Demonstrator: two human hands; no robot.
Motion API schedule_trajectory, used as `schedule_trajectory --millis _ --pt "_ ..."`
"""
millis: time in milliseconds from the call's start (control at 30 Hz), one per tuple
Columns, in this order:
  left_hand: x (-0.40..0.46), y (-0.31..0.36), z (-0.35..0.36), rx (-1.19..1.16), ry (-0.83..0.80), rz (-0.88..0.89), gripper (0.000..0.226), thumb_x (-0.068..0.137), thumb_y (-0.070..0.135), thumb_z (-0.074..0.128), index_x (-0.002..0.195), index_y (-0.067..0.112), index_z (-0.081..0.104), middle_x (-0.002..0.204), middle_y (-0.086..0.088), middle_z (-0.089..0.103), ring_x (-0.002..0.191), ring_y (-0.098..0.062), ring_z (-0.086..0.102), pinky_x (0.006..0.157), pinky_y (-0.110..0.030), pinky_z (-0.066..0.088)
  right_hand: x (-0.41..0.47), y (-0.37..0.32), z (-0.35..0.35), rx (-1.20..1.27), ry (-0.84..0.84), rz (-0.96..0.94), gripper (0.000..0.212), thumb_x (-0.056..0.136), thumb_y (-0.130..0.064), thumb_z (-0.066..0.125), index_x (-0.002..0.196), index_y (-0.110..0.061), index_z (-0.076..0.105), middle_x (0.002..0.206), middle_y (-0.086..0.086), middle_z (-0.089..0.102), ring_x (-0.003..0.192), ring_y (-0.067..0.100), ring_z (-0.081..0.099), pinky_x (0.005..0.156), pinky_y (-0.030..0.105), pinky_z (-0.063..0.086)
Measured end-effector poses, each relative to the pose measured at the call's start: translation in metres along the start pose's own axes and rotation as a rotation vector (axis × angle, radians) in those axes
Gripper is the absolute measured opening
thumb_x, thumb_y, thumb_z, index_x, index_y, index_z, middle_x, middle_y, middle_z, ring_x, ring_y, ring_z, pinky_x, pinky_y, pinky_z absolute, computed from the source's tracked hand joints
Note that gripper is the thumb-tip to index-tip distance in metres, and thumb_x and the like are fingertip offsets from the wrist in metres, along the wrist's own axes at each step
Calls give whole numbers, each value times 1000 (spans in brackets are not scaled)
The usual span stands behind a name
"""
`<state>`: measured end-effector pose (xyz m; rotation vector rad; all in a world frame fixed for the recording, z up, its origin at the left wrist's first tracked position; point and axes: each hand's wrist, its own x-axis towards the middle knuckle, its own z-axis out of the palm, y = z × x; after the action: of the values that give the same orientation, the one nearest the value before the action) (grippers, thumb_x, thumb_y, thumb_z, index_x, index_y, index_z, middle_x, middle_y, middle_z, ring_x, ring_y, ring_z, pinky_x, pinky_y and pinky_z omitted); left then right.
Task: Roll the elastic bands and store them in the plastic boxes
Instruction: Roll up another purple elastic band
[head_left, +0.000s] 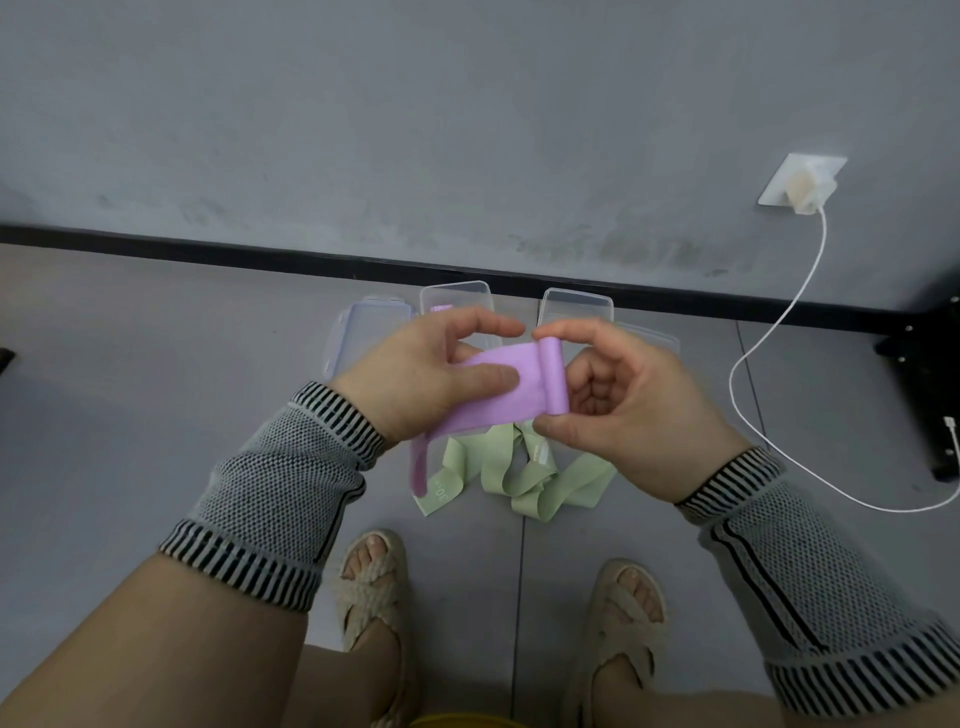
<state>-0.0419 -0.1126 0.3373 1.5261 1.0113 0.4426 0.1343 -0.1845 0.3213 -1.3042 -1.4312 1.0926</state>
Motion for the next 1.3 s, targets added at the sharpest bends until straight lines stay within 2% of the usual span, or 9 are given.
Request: schedule_trajectory --millis 167,267,367,467,567,767,900,1033,1300 --pt "-1 5 0 -14 46 36 36 74 10 72 102 31 63 69 1 70 58 -9 62 57 -19 49 -1 2 -2 -56 46 12 57 67 4 79 105 -34 59 63 -6 61 59 12 56 63 26 49" --pt "0 6 2 -70 71 8 39 72 9 75 104 28 63 71 -1 72 60 -11 62 61 -22 49 -3 0 1 -314 117 -47 53 68 -4 77 102 -39 58 63 -7 61 57 6 57 62 21 49" --pt "1 9 7 33 132 -1 42 74 21 77 111 30 60 77 5 71 64 -2 65 64 -20 51 -3 -3 9 -553 162 -129 38 75 -10 71 106 -30 60 61 -7 61 60 8 59 63 24 50" --pt "1 12 19 74 186 4 47 72 28 78 115 30 58 81 14 65 67 6 63 63 -9 51 -2 -2 14 -647 173 -148 32 80 -15 67 109 -26 60 60 -8 59 58 8 58 62 25 49" --pt "1 14 28 86 230 -12 50 74 24 77 120 25 58 87 5 64 64 2 62 52 -9 49 0 1 15 -668 167 -128 35 80 -14 68 112 -26 60 59 -10 54 58 7 56 61 22 48" --pt "-1 18 27 -58 205 -37 37 80 6 70 114 16 59 59 10 63 45 3 59 44 -8 43 3 3 14 -486 127 -51 52 74 -7 71 117 -32 58 62 -7 57 62 7 57 63 18 49" --pt "1 12 18 15 167 -46 36 76 17 75 107 30 62 80 -9 68 60 -12 60 59 -32 55 2 4 10 -196 17 11 65 71 -4 78 119 -41 53 64 -5 56 58 6 54 64 24 51" --pt "-1 16 13 -204 72 -61 39 85 -1 61 120 15 56 60 0 63 39 -2 53 40 -11 40 3 3 5 8 -41 64 69 70 -1 79 125 -33 51 60 -7 59 59 10 56 66 23 50" --pt "0 14 10 -310 -40 -42 45 83 -4 59 124 14 54 82 -13 65 52 -8 62 47 -15 46 1 -4 2 135 -106 109 63 70 4 76 117 -32 54 57 -7 61 56 8 57 63 20 50"
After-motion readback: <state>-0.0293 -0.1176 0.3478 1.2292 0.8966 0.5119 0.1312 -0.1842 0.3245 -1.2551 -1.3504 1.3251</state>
